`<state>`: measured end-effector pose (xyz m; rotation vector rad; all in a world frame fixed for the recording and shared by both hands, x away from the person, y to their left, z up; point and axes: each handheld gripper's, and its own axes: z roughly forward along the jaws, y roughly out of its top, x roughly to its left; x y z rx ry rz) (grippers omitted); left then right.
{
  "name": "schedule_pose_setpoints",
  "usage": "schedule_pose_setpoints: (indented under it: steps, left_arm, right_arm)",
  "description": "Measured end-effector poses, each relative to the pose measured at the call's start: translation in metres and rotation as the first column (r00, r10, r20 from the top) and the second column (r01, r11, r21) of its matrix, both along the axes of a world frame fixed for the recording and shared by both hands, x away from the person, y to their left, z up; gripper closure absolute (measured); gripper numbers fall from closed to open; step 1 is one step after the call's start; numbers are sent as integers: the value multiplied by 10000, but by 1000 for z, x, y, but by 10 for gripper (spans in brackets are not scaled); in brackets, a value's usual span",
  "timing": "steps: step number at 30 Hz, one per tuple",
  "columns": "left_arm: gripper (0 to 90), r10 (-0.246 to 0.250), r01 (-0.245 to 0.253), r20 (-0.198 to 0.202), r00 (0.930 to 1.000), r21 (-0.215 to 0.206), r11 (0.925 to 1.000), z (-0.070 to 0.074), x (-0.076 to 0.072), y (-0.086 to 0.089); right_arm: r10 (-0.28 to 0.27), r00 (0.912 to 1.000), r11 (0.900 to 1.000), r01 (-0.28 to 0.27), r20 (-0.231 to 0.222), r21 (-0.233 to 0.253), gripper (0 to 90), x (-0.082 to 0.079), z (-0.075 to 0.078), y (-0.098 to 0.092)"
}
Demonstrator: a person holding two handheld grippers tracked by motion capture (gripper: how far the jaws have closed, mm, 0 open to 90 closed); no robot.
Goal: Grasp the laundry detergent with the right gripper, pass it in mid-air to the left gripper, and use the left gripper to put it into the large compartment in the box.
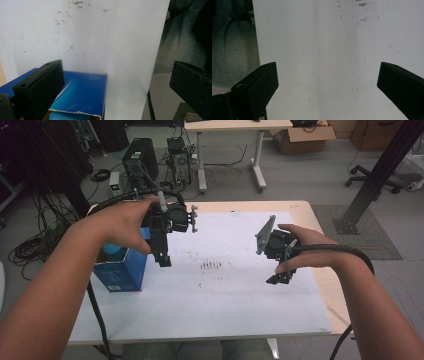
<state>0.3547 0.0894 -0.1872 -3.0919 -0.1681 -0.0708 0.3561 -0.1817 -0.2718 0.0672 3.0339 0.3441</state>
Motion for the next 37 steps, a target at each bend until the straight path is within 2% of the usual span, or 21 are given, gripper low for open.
schedule_pose_setpoints:
  steps: [3, 11, 13, 26, 37]
  left_arm:
    - [2, -98, 98, 34, 9999, 69, 9999, -3, 0, -4]
    - [2, -273, 272, 87, 9996, 101, 9996, -5, -1, -11]
    - [2, -280, 280, 67, 9996, 86, 9996, -5, -2, -12]
    - [2, -376, 376, -31, 9993, -24, 9993, -5, -2, -10]
    - [2, -350, 350, -62, 9994, 42, 9994, -9, 1, -13]
  right_arm:
    - [47, 9999, 9997, -50, -157, -244, 38, 4, -4, 1]
    - [32, 9998, 9996, -38, -205, -264, 38, 7, -3, 3]
    - [17, 9997, 9992, -26, -231, -391, 39, 7, -3, 3]
    - [40, 9998, 9993, -48, -215, -361, 38, 7, -5, 2]
    - [30, 9998, 9995, -37, -213, -319, 39, 9, -6, 2]
